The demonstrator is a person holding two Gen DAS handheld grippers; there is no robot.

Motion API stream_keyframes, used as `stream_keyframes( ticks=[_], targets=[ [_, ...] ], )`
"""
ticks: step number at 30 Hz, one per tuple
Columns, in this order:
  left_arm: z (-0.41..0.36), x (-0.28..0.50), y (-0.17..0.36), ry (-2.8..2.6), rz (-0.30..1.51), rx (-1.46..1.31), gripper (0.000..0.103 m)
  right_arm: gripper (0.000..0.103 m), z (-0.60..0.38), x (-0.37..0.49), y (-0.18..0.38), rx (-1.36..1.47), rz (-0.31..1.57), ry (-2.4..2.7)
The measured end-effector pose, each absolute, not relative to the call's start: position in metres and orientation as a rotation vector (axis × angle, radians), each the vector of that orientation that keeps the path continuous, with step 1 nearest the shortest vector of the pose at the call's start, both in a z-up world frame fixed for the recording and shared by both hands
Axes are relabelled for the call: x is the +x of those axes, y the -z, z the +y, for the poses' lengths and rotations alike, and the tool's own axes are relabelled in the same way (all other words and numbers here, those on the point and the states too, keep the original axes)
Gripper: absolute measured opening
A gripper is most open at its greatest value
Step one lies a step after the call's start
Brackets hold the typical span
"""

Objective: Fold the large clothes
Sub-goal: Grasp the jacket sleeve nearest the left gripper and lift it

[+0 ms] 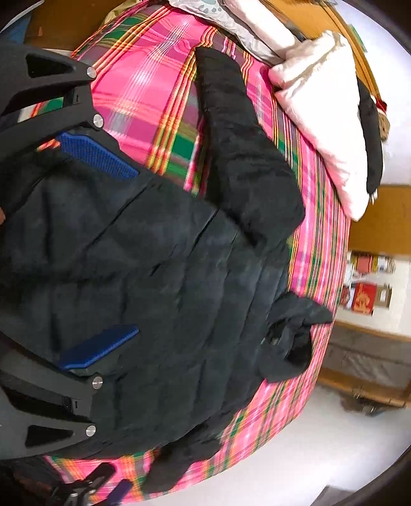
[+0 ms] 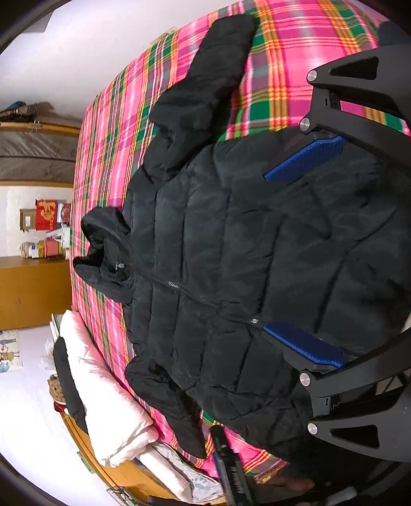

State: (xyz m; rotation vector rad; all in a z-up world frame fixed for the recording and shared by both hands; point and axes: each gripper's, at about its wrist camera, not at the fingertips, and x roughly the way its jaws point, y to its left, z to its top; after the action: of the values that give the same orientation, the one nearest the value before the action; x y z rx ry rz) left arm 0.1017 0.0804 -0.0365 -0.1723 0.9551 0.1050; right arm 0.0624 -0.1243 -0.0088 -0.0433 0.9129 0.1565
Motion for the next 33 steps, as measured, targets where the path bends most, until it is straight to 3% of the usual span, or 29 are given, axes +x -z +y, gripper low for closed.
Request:
stream_keyframes(
  ticks=[4, 7, 26, 30, 33],
  targets=[
    [0.117, 0.13, 0.042, -0.166, 0.951, -0.206, 0.093, 0.09, -0.113, 0.09, 0.014, -0.062, 0.916, -0.175],
    [0.15, 0.155, 0.053, -0.241, 0.974, -0.25, 0.082, 0.09, -0.105, 0.11, 0.019, -0.066, 0.918, -0.191],
    [0.302, 0.206, 0.146, -0.574, 1.013, -0.702, 0.081, 0.09, -0.096, 0.179, 0.053, -0.081, 0.959, -0.197],
    [0.314, 0.211, 0.153, -0.615, 0.986, -0.685, 0.07, 0.09, -0.097, 0.183, 0.059, -0.088, 0.974, -0.187],
    [0.317, 0.218, 0.154, -0.628, 0.969, -0.63, 0.047, 0.09, -0.098, 0.186, 0.064, -0.093, 0.982, -0.182]
  ],
)
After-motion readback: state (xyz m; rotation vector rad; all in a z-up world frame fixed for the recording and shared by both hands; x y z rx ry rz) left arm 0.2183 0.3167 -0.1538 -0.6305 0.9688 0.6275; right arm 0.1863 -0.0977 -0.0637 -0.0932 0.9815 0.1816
